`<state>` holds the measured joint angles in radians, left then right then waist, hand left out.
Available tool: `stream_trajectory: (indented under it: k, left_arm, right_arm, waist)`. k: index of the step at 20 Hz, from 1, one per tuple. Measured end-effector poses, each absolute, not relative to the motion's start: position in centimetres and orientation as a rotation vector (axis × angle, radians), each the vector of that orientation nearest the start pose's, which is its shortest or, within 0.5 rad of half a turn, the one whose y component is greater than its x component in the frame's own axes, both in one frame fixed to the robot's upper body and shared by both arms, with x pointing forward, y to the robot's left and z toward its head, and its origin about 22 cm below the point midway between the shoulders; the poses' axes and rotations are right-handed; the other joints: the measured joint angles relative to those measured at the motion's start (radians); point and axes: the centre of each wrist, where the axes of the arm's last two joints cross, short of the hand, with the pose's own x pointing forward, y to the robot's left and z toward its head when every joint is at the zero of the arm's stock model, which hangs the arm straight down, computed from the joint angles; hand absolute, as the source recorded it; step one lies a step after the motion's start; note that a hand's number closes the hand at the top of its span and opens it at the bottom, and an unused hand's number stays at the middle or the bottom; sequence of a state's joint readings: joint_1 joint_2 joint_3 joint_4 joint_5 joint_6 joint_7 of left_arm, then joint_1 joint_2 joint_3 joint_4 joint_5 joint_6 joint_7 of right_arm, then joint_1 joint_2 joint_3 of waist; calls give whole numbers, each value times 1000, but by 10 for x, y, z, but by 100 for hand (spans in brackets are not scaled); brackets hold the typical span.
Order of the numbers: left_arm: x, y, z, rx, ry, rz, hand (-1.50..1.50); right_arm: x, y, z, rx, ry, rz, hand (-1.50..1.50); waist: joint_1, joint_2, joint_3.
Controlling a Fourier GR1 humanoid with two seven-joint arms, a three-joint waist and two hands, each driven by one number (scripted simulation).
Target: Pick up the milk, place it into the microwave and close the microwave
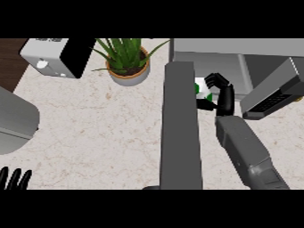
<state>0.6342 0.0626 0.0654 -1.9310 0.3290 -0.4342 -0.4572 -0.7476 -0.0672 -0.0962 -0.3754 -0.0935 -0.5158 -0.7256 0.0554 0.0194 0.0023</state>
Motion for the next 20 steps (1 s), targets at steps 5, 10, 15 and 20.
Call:
stream_trajectory:
  k: [5,10,15,20]
  left_arm:
    - [80,297,-5,-254,-1889,146,-150]
    - [86,296,-6,-269,-1884,129,-150]
    - [89,296,-4,-284,-1888,117,-150]
    - [93,299,-6,-290,-1888,120,-150]
  right_arm:
    - [381,-211,-55,-547,-1760,48,150]
    - [392,-219,-44,-638,-1766,111,150]
    - [399,-230,-33,-736,-1793,170,150]
    - [408,-231,-20,-762,-1834,131,150]
  waist:
    - [19,9,1]
    - [35,17,2]
    - [49,24,2]
    - [59,31,4]
